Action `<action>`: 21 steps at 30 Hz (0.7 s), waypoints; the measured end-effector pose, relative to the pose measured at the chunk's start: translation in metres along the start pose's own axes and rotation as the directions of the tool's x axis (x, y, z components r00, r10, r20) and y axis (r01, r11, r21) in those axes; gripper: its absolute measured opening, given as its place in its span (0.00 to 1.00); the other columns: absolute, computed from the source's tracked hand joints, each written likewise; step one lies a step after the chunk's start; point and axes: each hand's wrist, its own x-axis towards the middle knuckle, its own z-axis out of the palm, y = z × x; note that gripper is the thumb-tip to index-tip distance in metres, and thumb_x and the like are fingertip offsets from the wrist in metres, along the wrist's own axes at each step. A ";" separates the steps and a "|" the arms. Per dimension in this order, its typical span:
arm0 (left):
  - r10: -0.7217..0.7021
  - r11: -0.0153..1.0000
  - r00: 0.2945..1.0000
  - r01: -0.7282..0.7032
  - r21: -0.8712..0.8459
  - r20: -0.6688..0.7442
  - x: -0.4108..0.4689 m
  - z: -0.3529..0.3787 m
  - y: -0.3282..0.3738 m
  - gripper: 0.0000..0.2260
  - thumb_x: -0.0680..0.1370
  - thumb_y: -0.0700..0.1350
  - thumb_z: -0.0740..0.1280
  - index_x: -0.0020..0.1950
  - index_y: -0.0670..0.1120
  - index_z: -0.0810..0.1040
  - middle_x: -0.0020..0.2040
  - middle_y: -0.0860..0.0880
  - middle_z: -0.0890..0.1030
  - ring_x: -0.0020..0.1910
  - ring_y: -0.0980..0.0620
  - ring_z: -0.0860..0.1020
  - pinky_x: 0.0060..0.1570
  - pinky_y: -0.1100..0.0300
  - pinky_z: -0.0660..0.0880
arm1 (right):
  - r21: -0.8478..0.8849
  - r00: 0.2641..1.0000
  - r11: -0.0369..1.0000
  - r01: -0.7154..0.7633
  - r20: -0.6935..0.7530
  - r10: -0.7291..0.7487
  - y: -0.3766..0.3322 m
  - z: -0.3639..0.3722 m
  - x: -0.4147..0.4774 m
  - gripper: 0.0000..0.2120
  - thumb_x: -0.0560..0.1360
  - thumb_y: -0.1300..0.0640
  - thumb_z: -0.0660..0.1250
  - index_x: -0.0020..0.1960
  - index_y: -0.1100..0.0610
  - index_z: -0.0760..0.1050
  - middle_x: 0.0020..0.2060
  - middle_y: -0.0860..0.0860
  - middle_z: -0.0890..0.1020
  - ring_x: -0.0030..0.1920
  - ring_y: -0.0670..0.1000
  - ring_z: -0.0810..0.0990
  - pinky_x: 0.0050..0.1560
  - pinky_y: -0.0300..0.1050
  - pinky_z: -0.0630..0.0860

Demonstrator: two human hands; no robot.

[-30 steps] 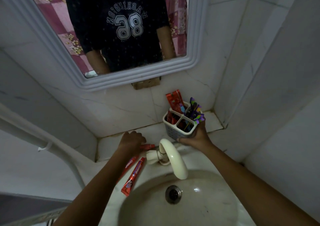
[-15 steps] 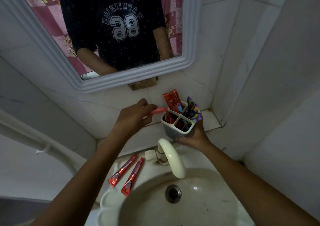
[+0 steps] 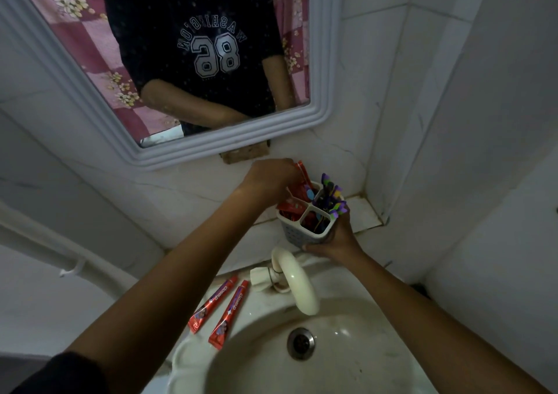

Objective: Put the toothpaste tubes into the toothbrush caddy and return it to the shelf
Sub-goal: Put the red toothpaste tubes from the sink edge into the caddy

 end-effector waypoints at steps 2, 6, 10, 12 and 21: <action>-0.041 0.990 0.996 0.029 -0.138 -0.083 -0.007 0.009 -0.007 0.17 0.74 0.47 0.69 0.63 0.51 0.76 0.57 0.48 0.78 0.56 0.48 0.77 0.45 0.56 0.73 | -0.002 1.000 1.000 0.003 -0.002 -0.003 0.001 0.001 0.000 0.55 0.58 0.61 0.87 0.77 0.63 0.61 0.67 0.58 0.77 0.58 0.50 0.78 0.49 0.24 0.73; -0.220 0.875 0.938 0.069 -0.479 -0.267 -0.040 0.036 -0.018 0.11 0.74 0.52 0.70 0.55 0.51 0.80 0.49 0.52 0.80 0.43 0.53 0.79 0.42 0.57 0.76 | -0.010 1.000 1.000 0.027 -0.014 -0.028 0.002 0.001 0.000 0.54 0.58 0.61 0.87 0.76 0.64 0.62 0.67 0.60 0.77 0.64 0.58 0.79 0.55 0.32 0.75; -0.534 0.685 0.793 0.203 -0.700 -0.293 -0.099 0.082 -0.036 0.09 0.73 0.56 0.70 0.46 0.52 0.81 0.43 0.54 0.82 0.37 0.57 0.79 0.38 0.60 0.76 | 0.033 0.999 0.999 0.043 -0.033 -0.042 0.001 0.005 0.002 0.54 0.58 0.70 0.85 0.76 0.67 0.59 0.69 0.62 0.75 0.68 0.57 0.78 0.62 0.40 0.77; -0.593 0.656 0.788 0.352 -0.668 -0.167 -0.132 0.118 -0.043 0.07 0.73 0.54 0.70 0.45 0.52 0.81 0.43 0.53 0.83 0.37 0.55 0.80 0.40 0.58 0.78 | 0.052 0.998 0.998 0.045 -0.044 -0.043 0.001 0.008 0.003 0.54 0.57 0.73 0.84 0.76 0.68 0.59 0.69 0.61 0.75 0.66 0.50 0.78 0.55 0.28 0.77; -0.535 0.760 0.797 0.599 -0.251 0.281 -0.179 0.215 -0.034 0.14 0.73 0.54 0.66 0.55 0.50 0.77 0.51 0.49 0.81 0.50 0.49 0.79 0.43 0.56 0.77 | 0.000 0.999 1.000 -0.001 -0.043 0.001 0.004 0.006 0.004 0.53 0.57 0.67 0.86 0.74 0.63 0.61 0.68 0.58 0.76 0.68 0.52 0.78 0.67 0.50 0.77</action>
